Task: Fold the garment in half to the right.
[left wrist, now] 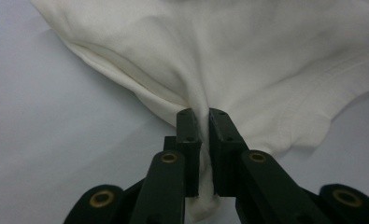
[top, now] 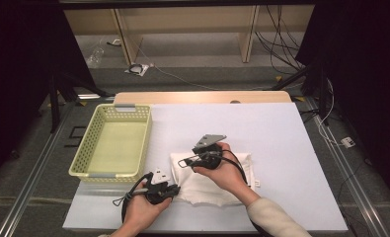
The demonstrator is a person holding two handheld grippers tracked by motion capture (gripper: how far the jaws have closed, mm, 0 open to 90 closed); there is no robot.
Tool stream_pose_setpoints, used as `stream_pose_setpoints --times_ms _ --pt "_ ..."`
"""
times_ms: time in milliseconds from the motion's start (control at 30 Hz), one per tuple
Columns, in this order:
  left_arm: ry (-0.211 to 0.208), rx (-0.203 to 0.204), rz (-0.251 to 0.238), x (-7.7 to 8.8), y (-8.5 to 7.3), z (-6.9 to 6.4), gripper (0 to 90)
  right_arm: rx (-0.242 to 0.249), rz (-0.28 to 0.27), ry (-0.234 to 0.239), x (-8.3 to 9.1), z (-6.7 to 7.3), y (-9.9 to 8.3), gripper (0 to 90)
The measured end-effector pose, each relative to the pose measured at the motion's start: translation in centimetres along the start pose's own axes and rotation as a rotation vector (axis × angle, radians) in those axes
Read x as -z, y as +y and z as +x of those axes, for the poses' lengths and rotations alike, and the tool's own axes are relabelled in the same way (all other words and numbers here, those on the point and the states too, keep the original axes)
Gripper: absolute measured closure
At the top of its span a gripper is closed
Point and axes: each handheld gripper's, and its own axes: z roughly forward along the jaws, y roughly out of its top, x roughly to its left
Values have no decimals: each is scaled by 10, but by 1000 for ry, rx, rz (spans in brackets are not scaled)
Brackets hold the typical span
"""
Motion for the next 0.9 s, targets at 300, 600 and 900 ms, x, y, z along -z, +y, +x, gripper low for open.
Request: stream_pose_setpoints --times_ms 300,600,900 --pt "-1 -1 2 2 -1 -1 831 13 79 34 -35 4 19 506" --pt "0 -8 8 1 -1 -1 831 46 114 40 -56 5 26 512" --pt "-4 -3 7 1 -1 0 830 60 178 45 -71 8 26 555"
